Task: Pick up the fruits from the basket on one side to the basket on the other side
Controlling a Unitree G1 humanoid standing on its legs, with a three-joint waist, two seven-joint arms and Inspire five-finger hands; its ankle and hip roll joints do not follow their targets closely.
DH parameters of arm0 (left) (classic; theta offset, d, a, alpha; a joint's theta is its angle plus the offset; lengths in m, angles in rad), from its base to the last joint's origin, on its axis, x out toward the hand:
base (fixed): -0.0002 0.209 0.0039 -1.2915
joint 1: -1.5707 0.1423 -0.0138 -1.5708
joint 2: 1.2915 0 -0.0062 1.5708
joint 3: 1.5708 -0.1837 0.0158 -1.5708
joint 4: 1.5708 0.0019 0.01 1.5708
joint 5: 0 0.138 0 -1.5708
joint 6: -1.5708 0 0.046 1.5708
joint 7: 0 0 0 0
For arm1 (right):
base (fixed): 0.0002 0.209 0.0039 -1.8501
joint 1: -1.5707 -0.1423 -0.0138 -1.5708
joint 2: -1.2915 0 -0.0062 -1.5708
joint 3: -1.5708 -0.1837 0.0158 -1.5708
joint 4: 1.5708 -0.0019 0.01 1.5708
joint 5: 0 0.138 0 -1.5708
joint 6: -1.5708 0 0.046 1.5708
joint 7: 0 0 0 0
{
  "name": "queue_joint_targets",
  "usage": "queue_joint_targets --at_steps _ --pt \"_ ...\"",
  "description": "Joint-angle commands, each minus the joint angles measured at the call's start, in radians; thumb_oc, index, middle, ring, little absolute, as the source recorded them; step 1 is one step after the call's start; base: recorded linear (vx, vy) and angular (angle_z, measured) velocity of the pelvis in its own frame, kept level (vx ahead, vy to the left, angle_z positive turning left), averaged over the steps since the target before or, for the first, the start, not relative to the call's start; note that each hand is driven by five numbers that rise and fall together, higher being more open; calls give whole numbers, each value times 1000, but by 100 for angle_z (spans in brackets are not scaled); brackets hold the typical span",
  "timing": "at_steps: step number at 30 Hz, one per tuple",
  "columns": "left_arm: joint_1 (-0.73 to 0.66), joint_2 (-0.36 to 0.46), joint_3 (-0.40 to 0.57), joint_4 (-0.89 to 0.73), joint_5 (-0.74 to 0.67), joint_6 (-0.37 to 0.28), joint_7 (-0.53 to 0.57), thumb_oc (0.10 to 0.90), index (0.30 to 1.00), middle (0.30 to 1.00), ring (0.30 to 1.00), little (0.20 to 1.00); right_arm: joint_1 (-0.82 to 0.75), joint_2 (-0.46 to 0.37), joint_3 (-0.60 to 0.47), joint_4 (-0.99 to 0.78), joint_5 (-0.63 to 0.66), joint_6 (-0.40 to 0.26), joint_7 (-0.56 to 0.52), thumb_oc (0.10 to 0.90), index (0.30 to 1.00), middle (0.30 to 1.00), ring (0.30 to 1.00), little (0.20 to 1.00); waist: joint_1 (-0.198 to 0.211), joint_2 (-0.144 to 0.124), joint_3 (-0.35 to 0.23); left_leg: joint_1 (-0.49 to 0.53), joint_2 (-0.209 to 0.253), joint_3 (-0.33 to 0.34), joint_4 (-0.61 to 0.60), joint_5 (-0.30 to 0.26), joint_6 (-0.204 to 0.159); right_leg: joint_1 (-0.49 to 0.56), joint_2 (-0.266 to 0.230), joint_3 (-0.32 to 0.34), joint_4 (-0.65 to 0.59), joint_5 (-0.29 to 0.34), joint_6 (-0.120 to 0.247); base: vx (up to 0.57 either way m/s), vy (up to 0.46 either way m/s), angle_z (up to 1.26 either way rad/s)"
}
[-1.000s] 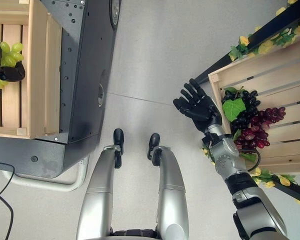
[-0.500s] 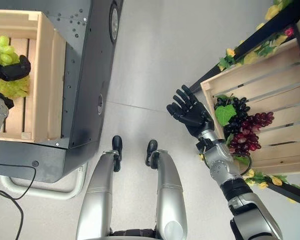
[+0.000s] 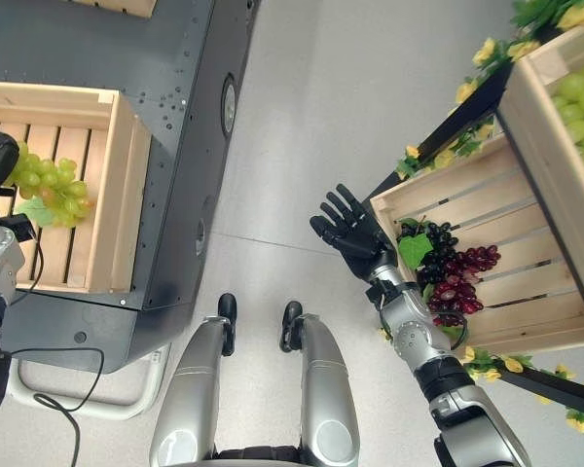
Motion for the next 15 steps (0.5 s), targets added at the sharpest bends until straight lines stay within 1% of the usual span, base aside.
queue_joint_targets --at_steps 1,3,5,6,7,8,9,12,15 --pt "-19 77 120 -81 -36 -163 27 400 300 300 300 300 26 5 -95 -155 -41 -50 -7 800 900 900 900 900 5 53 -44 140 -63 35 -93 -62 37 132 29 44 -102 5 3 15 -18 -4" --pt "24 69 151 -97 -76 -177 15 400 300 300 300 300 62 20 -90 -173 -49 -51 -9 800 900 900 900 900 4 60 -62 177 -68 24 -151 -38 34 164 30 46 -152 15 8 18 -39 -5" --pt "37 68 165 -97 -78 -181 8 400 300 300 300 300 72 28 -87 -173 -54 -48 -5 800 900 900 900 900 2 63 -72 200 -70 17 -181 -26 32 186 30 43 -181 22 10 15 -41 -3" --pt "52 65 175 -102 -103 -194 -8 400 300 300 300 300 82 35 -77 -173 -59 -48 -4 800 900 900 900 900 2 70 -90 234 -74 7 -229 -10 30 219 31 41 -228 32 13 12 -38 -2" --pt "55 63 177 -103 -113 -201 -15 400 300 300 300 300 82 36 -74 -173 -62 -48 -3 800 900 900 900 900 1 72 -95 246 -75 3 -244 -5 29 231 31 40 -245 35 13 13 -30 -3" --pt "57 61 177 -105 -121 -217 -24 400 300 300 300 300 82 38 -71 -172 -67 -49 -1 800 900 900 900 900 1 74 -102 258 -76 -1 -259 -1 29 243 30 40 -261 39 14 4 -27 -4" --pt "65 53 176 -120 -130 -248 -54 400 300 300 300 300 89 40 -64 -173 -68 -46 0 800 900 900 900 900 2 80 -119 288 -81 -9 -292 7 30 276 28 37 -299 46 16 11 -37 -3" --pt "91 37 179 -157 -123 -272 -74 400 300 300 300 300 108 49 -70 -160 -81 -46 8 800 900 900 900 900 10 86 -143 330 -88 -29 -336 16 29 330 24 26 -353 56 20 18 -43 -4" --pt "130 19 180 -203 -109 -314 -87 400 300 300 300 300 127 54 -73 -152 -85 -46 16 800 900 900 900 900 17 91 -180 392 -90 -39 -400 24 26 405 26 13 -434 73 26 44 -31 1"
